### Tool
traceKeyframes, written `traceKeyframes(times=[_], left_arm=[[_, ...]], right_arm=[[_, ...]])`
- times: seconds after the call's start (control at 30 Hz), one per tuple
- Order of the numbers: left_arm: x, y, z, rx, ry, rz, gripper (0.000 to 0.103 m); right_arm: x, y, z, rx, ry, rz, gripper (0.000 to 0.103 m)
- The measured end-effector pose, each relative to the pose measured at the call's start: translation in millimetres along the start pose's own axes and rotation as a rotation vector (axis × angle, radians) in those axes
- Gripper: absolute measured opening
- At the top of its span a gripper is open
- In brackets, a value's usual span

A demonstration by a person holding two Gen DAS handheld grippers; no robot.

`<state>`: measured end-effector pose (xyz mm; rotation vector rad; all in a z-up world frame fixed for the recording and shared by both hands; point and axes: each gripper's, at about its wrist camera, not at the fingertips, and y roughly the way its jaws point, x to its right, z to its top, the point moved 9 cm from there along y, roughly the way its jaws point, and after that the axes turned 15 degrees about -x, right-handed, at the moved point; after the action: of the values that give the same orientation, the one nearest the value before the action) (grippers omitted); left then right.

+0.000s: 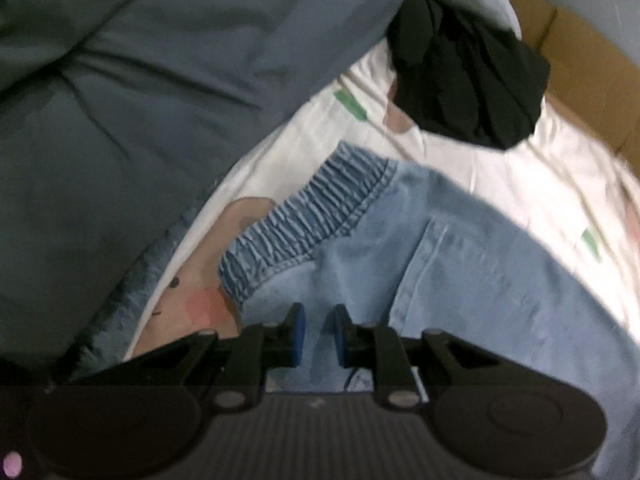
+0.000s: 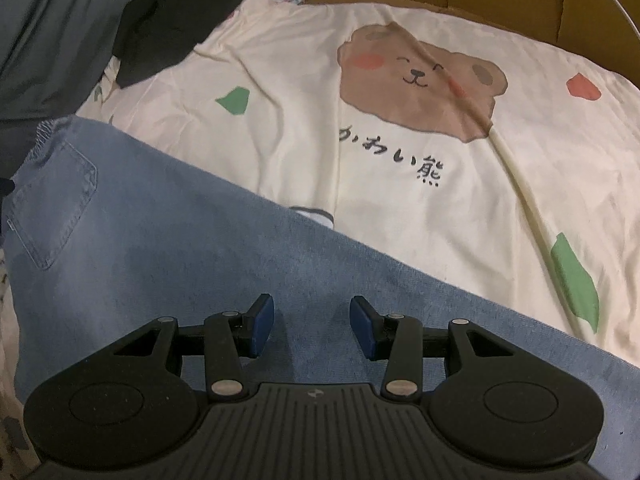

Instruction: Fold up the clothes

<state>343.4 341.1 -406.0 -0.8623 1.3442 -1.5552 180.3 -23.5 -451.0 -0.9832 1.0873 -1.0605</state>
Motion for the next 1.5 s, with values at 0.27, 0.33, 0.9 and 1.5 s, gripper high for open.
traceKeyframes(times=[0.27, 0.33, 0.9, 1.5], left_arm=[[-7, 44, 10, -0.018, 0.056, 0.048, 0.012], [-7, 49, 11, -0.007, 0.064, 0.045, 0.011], [10, 0, -27, -0.046, 0.068, -0.051, 0.014], [28, 7, -3, -0.002, 0.115, -0.015, 0.007]], right_arm=[[3, 9, -5, -0.029, 0.008, -0.024, 0.051], [3, 13, -6, -0.038, 0.003, -0.031, 0.054], [-6, 0, 4, 0.004, -0.020, -0.019, 0.059], [4, 6, -10, -0.032, -0.013, -0.069, 0.059]])
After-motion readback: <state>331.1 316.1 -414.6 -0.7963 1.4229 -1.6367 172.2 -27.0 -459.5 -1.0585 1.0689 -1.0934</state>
